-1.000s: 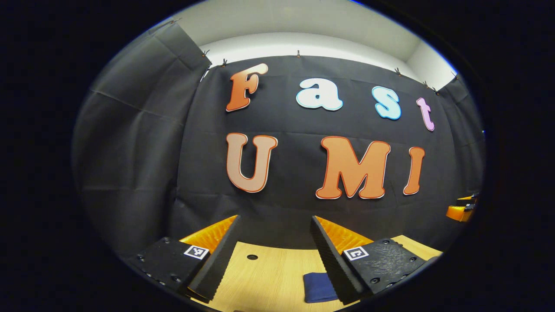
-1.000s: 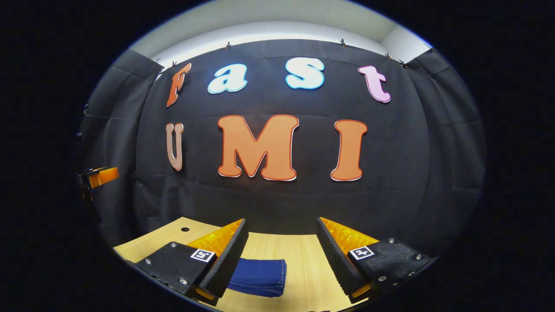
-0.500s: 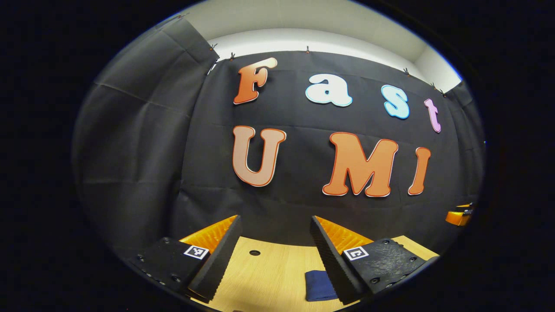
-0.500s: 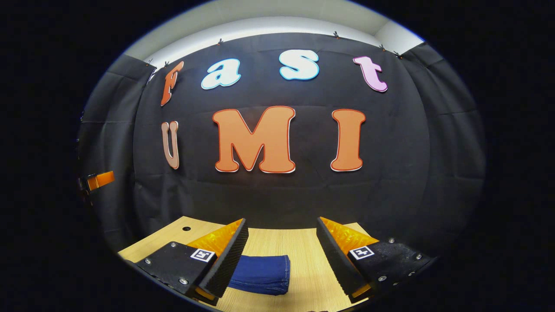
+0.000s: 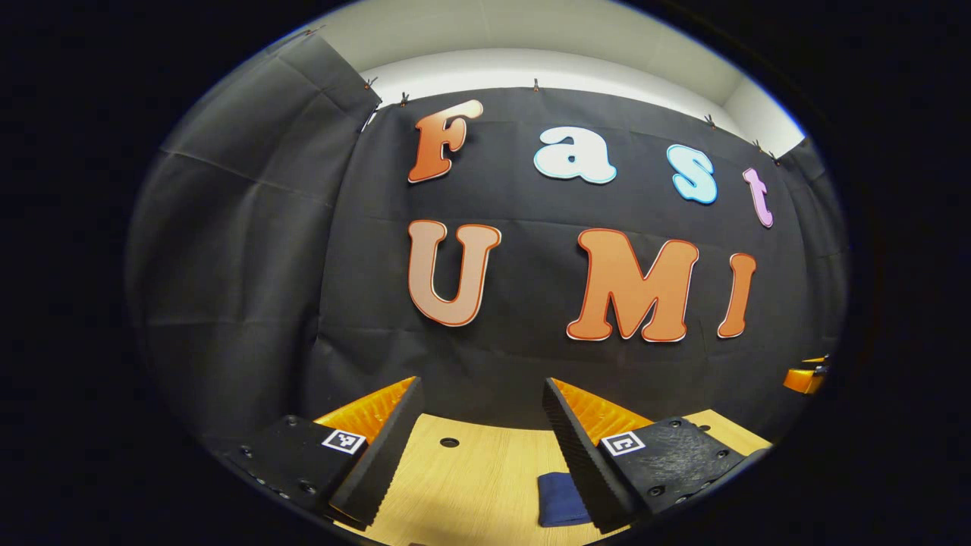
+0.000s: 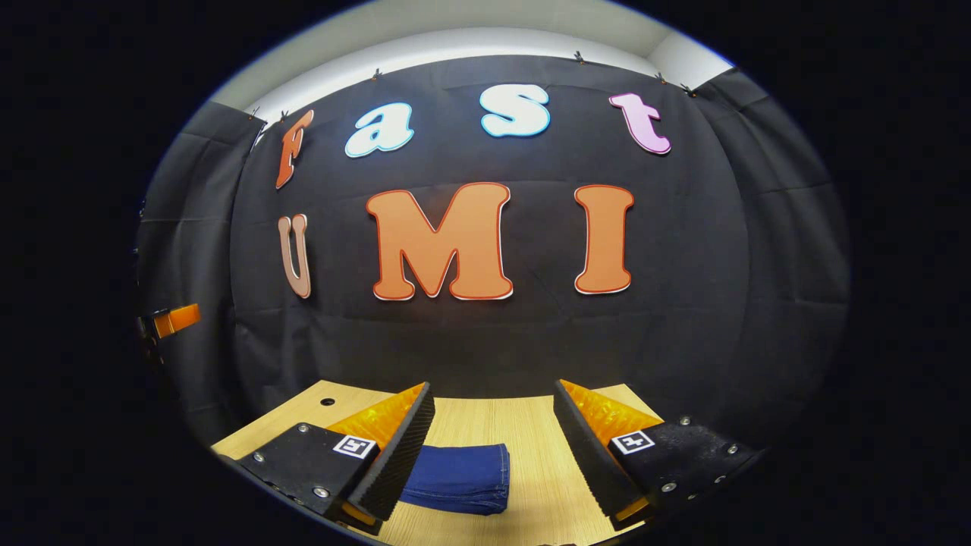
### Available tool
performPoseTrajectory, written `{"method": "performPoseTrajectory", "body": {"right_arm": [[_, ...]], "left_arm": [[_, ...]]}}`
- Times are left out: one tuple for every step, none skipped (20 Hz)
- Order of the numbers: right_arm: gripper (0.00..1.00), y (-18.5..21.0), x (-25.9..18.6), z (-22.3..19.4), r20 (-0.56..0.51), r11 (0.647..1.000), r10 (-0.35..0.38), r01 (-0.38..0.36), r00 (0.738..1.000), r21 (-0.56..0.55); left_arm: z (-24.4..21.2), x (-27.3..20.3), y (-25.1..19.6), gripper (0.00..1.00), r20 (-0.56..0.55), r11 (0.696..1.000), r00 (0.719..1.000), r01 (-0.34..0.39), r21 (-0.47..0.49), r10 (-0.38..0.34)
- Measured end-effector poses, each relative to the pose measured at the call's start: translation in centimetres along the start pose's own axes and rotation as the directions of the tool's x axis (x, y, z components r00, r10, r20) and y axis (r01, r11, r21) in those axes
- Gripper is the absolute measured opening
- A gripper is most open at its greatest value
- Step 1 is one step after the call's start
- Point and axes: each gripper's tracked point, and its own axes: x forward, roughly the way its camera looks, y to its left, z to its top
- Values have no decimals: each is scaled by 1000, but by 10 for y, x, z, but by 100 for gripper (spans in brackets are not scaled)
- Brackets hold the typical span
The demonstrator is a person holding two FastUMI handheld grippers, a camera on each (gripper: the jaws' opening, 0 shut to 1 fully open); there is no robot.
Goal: Grasp the waist and the cuffs of the jeans and fold them to make the two legs overlap; first hold the waist and fold one-third of the jeans toward the cuffs, then hold the cuffs and fold the remaining one-third in the same direction to finish folding.
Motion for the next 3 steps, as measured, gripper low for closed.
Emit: {"method": "performPoseTrajectory", "body": {"right_arm": [[97, 0, 0, -1, -3, 1000, 1, -1, 1000, 1], [97, 0, 1, -2, -5, 1000, 1, -1, 1000, 1], [97, 0, 1, -4, -7, 1000, 2, -2, 1000, 0]], "left_arm": [[-1, 1, 0, 97, -5, 1000, 1000, -1, 3, 1], [-2, 1, 0, 97, -9, 1000, 1000, -2, 7, 2], [-3, 1, -1, 97, -13, 1000, 1000, -1, 9, 1]]}}
